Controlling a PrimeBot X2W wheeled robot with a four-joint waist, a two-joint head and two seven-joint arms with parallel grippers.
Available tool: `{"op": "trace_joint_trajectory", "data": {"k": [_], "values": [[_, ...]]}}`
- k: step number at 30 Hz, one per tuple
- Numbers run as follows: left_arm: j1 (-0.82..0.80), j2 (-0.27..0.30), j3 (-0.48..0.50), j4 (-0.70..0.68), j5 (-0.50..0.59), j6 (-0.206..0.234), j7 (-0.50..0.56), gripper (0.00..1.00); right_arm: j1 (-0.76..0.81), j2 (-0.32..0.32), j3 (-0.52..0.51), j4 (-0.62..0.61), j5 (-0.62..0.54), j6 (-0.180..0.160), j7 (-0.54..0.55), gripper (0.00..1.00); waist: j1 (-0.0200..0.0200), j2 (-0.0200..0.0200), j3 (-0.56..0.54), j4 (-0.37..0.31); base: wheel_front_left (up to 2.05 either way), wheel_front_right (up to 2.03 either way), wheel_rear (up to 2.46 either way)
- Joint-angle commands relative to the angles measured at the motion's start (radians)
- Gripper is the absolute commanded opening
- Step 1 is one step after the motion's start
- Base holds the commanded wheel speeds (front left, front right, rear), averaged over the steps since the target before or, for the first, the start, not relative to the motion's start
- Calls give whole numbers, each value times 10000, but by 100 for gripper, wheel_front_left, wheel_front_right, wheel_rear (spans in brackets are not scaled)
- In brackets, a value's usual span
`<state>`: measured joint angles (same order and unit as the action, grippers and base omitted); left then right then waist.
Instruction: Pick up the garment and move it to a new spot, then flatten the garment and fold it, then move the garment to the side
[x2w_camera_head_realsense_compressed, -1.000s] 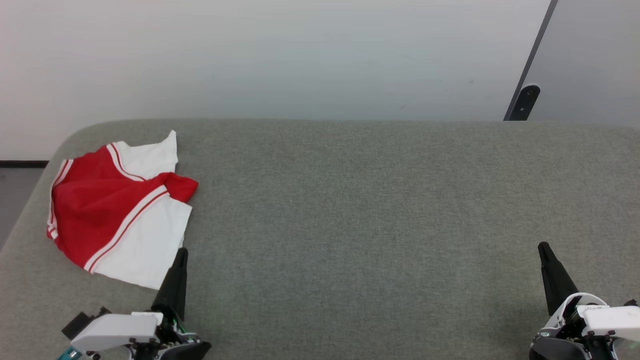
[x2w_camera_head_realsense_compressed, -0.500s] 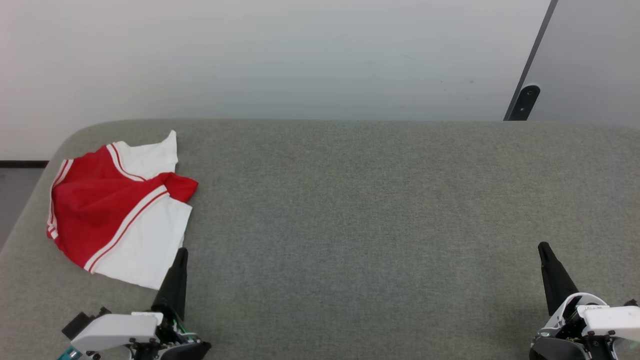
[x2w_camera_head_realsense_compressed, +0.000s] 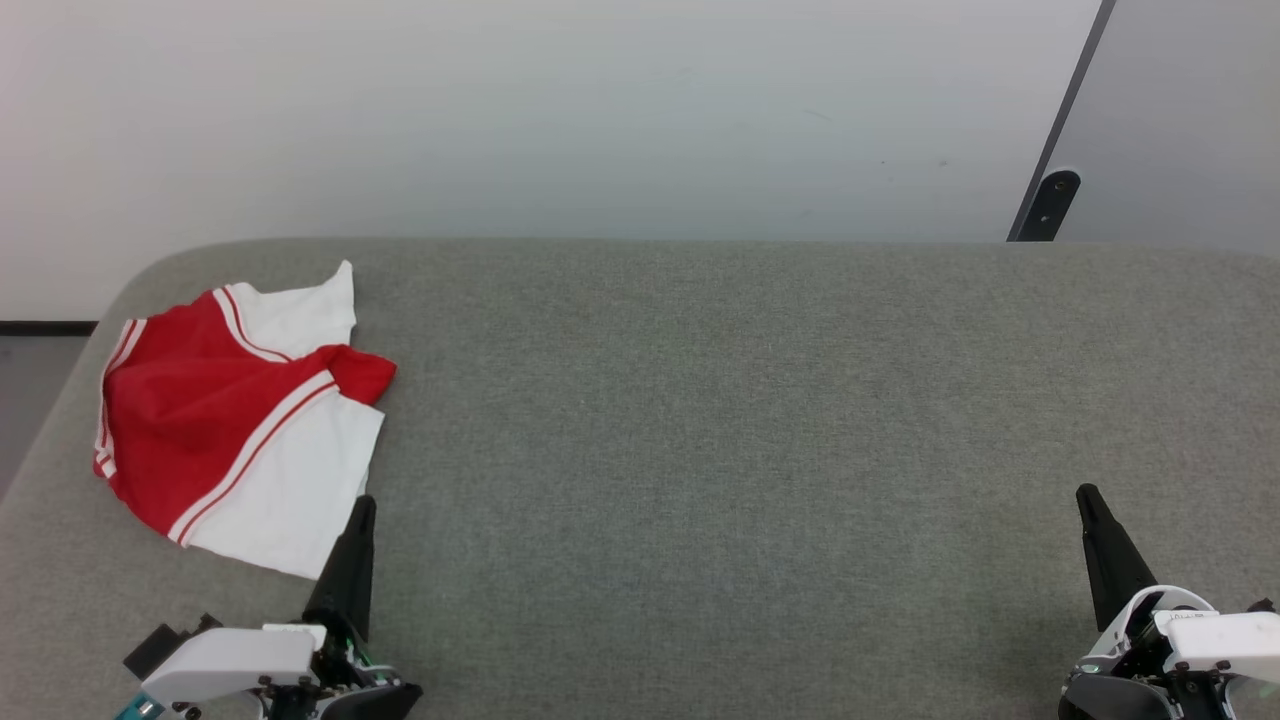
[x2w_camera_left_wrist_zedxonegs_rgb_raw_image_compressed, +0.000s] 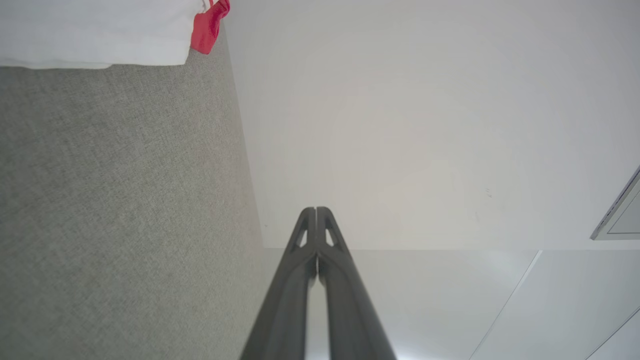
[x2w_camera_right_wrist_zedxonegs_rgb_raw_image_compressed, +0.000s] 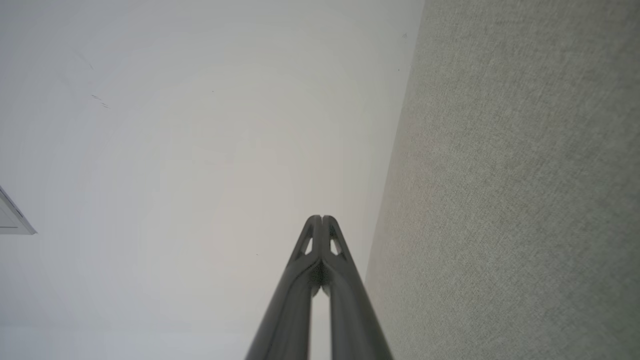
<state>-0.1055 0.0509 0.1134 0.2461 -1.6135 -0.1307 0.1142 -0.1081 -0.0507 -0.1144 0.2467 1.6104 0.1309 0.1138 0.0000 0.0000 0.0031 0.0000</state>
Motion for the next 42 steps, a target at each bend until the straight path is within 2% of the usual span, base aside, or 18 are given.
{"op": "trace_joint_trajectory", "data": {"k": [1, 42], "values": [[-108, -13, 11, 12, 17, -28, 7, 0, -35, 29, 10, -2, 50, -4, -16, 0, 0, 0, 0, 0, 0, 0, 0], [-108, -13, 11, 12, 18, -28, 8, 0, -35, 29, 11, -2, 50, -4, -16, 0, 0, 0, 0, 0, 0, 0, 0]]}}
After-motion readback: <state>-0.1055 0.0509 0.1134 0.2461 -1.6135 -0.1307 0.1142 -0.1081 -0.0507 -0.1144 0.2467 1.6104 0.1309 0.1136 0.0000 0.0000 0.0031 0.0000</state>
